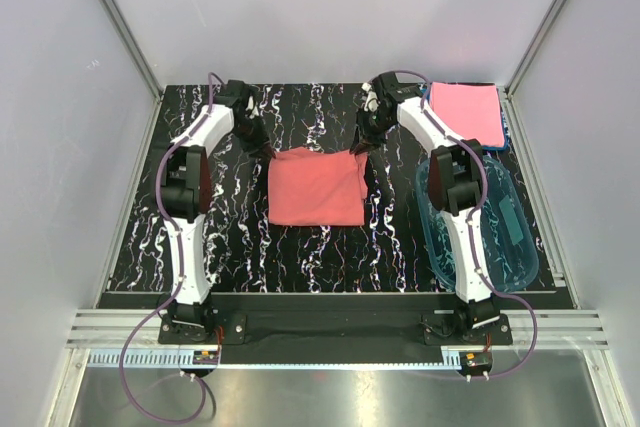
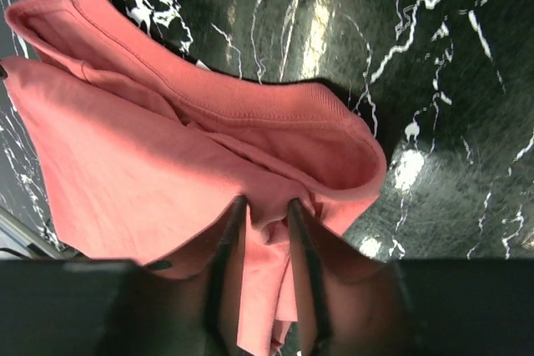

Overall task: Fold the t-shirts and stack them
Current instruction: Fold the tshirt

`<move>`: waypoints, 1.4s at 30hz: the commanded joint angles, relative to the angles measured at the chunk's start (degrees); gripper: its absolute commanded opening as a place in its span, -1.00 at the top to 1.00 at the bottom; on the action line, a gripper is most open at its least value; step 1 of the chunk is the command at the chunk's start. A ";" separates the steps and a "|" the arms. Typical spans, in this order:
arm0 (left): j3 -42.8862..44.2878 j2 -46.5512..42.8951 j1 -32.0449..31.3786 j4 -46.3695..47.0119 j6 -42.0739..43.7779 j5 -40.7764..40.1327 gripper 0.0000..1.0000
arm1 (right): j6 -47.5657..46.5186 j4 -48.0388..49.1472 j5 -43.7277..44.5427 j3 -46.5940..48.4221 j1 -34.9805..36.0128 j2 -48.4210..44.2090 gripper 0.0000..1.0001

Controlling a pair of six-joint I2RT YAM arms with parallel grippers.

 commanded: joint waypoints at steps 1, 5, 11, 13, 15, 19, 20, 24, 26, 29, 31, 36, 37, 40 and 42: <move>3.55 0.42 -0.51 2.68 -0.12 2.39 0.56 | 0.34 0.75 -1.73 3.76 0.19 0.44 0.49; 6.01 0.95 -0.95 1.54 0.06 2.30 1.00 | 1.31 1.37 -0.94 3.68 0.11 -0.26 0.85; 5.84 -1.08 -1.39 1.63 -0.47 0.19 1.00 | 2.89 2.77 0.73 0.34 -0.07 -3.07 0.98; 6.19 -1.25 -1.57 1.63 -0.99 -0.24 0.86 | 3.24 3.13 1.26 -0.80 -0.16 -3.95 0.99; 8.63 -0.29 -1.57 -2.73 -0.99 -1.99 0.31 | 3.33 3.57 1.44 -1.59 -0.16 -4.74 0.99; 6.72 -1.16 -1.57 -5.58 -0.99 -7.36 -0.23 | 3.07 3.04 1.09 -1.77 -0.51 -4.57 1.00; 6.02 -1.51 -1.57 -5.58 -1.43 -8.41 -0.25 | 3.07 3.30 1.09 -1.68 -0.51 -4.48 1.00; 4.34 0.23 -1.57 -3.65 -1.96 -5.54 -0.19 | 3.42 3.48 0.65 -1.33 -0.60 -3.96 1.00; 6.09 1.90 -1.92 -4.34 -1.96 -4.20 -0.11 | 3.68 3.65 0.73 -1.24 -0.51 -3.87 1.00; 6.63 2.79 -2.01 -4.44 -2.40 -4.03 0.13 | 3.86 3.74 0.47 -1.16 -0.51 -3.60 1.00; 6.89 3.14 -2.01 -3.82 -2.23 -2.81 0.36 | 3.77 3.74 0.30 -1.33 -0.51 -3.52 1.00; 8.99 4.28 -1.92 -6.18 -2.49 -3.58 0.14 | 3.60 3.83 0.29 -1.51 -0.68 -3.43 1.00; 8.83 4.28 -2.01 -6.45 -2.49 -3.67 0.09 | 3.60 3.92 0.30 -1.33 -0.60 -3.43 1.00; 5.50 3.14 -2.10 -4.62 -3.36 -3.85 0.08 | 3.68 3.66 0.12 -0.98 -0.68 -3.25 1.00; 4.79 3.05 -2.10 -3.91 -3.54 -3.15 0.15 | 3.51 3.48 0.03 -0.63 -0.69 -3.08 1.00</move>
